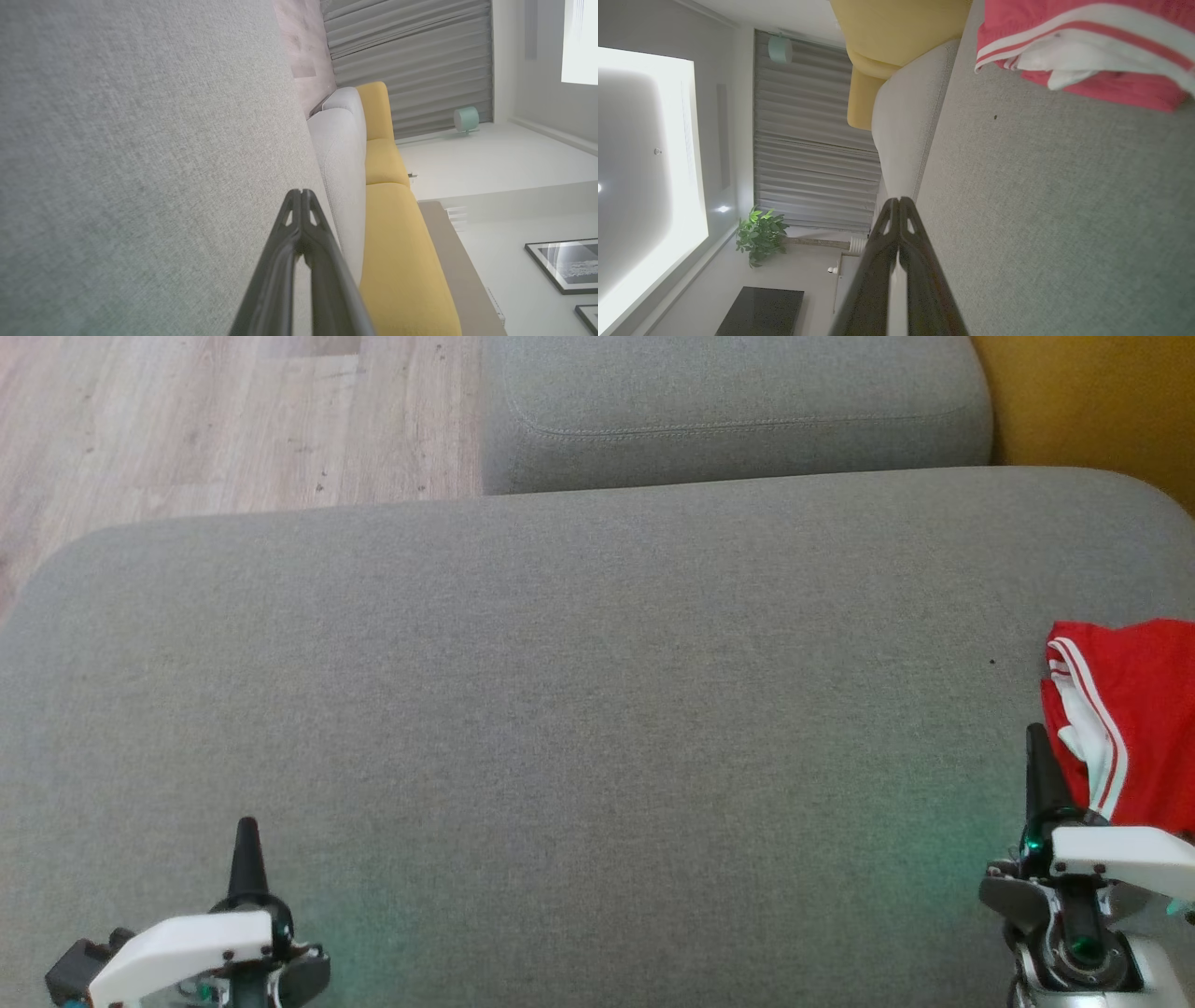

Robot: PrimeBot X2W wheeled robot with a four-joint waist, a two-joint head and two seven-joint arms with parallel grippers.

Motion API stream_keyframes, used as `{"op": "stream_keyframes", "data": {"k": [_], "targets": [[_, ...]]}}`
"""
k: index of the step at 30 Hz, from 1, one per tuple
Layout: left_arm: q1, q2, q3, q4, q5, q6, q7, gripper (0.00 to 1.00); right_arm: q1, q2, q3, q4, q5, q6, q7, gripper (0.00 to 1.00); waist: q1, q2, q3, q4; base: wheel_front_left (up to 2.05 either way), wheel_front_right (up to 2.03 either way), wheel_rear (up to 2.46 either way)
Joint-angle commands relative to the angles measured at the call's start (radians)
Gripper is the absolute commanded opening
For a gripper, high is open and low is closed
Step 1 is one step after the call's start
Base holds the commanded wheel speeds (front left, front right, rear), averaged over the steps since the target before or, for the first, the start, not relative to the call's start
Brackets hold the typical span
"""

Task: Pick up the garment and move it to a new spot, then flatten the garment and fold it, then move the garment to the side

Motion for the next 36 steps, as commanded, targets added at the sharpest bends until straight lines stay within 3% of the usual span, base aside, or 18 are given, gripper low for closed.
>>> {"op": "stream_keyframes", "data": {"k": [1,20,36], "targets": [[-0.053,0.004,0.038,-0.037,-0.022,-0.008,0.006,0.0,-0.011,-0.005,0.012,-0.046,0.025,-0.001,0.008,0.0,0.0,0.0,0.0,0.0,0.0,0.0,0.0],[-0.071,0.004,0.078,-0.073,-0.234,-0.03,0.061,0.0,-0.002,-0.006,-0.002,-0.116,0.243,-0.001,0.063,0.0,0.0,0.0,0.003,-0.007,0.0,0.0,0.0],[-0.071,0.004,0.078,-0.073,-0.235,-0.03,0.061,0.0,-0.002,-0.006,-0.002,-0.117,0.244,-0.001,0.063,0.0,0.0,0.0,0.003,-0.008,0.0,0.0,0.0]]}}
